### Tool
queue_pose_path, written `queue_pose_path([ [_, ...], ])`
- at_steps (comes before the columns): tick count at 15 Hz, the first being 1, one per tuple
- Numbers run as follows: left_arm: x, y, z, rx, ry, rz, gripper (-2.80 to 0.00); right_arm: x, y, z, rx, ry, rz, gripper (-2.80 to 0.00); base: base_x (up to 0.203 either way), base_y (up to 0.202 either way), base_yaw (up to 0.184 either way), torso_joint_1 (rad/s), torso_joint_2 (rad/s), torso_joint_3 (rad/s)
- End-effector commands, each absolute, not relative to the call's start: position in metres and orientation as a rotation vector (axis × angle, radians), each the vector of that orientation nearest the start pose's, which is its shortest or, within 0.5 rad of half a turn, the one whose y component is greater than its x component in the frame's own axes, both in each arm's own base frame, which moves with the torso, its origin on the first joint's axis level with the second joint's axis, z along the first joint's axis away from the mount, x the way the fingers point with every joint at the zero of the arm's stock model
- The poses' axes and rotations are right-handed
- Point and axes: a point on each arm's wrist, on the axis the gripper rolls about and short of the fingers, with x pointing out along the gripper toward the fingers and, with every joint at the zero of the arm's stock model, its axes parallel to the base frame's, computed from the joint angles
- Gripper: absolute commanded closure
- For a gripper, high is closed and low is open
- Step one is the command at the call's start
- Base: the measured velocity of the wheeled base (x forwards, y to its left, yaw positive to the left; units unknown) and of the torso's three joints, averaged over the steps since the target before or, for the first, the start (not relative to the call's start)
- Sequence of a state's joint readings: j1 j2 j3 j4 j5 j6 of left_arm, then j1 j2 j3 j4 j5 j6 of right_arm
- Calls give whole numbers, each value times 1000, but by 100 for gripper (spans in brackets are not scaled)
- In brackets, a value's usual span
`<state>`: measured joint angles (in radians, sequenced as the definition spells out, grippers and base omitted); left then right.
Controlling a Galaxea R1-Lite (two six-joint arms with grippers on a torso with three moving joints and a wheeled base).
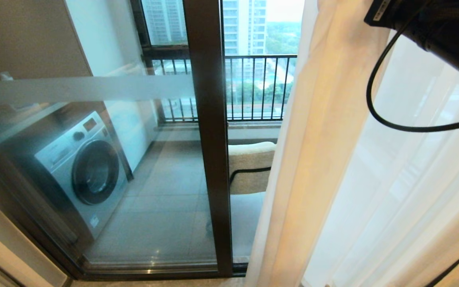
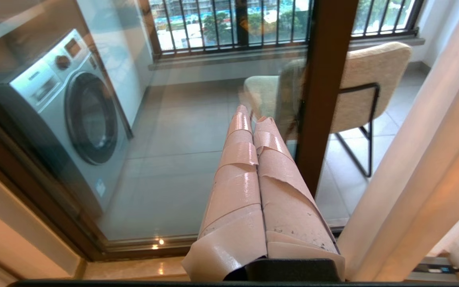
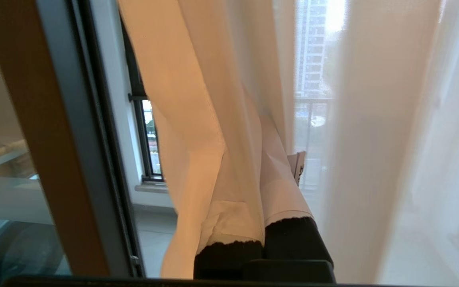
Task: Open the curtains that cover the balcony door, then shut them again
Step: Pull the inner curtains open on both sides
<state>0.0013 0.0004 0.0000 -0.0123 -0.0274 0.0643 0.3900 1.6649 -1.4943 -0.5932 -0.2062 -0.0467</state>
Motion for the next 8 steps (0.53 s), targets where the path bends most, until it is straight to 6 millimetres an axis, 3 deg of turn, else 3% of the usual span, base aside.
queue_pose_path([
  [1,-23,-1,77,65,-13,-26,0,285,111,386,78,-412,167,0,0,-189,0,6,6,2],
  [8,-23,-1,77,65,-13,-26,0,286,107,386,74,-413,153,0,0,-187,1,2,2,2],
])
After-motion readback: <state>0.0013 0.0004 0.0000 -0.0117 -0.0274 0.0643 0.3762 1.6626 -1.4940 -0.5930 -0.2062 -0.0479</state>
